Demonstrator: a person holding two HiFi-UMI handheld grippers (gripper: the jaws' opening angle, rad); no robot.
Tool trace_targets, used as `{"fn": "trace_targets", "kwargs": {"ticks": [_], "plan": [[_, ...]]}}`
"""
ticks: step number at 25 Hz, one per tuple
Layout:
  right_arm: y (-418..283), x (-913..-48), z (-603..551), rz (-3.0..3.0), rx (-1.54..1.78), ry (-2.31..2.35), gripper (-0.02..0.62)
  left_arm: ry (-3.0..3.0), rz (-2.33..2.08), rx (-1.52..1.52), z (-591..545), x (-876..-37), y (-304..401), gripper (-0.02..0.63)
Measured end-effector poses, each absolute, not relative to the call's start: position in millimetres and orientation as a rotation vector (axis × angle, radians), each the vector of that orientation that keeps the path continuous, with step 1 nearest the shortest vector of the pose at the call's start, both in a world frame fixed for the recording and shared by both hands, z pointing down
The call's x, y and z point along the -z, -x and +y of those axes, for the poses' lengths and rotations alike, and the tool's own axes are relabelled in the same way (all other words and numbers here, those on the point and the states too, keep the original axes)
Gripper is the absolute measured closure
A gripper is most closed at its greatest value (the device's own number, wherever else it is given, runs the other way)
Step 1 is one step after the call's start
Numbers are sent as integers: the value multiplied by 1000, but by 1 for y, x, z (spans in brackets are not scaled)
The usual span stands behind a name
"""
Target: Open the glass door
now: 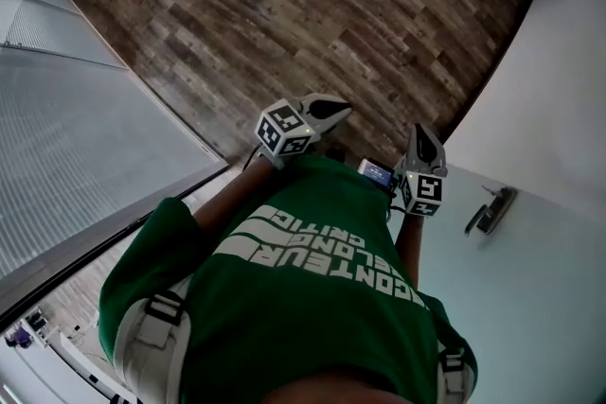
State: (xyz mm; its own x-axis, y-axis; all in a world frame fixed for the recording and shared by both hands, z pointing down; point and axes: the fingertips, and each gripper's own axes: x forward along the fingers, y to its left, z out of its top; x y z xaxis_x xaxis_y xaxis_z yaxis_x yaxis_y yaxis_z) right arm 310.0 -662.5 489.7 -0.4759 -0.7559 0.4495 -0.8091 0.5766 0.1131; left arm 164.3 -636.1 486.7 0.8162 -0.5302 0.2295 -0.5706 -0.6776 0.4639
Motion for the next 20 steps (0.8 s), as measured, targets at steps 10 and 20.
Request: {"fn": "trace_targets", "kwargs": {"ticks": [10,20], "plan": [[-295,-490,-656,-2401,-153,-1157,603,-2461,-830,-112,-629,-487,-163,597],[-298,-498,-644,-2387,-162,-1126,603,-2457,-814,-116,-617,-491,-169,597]]}}
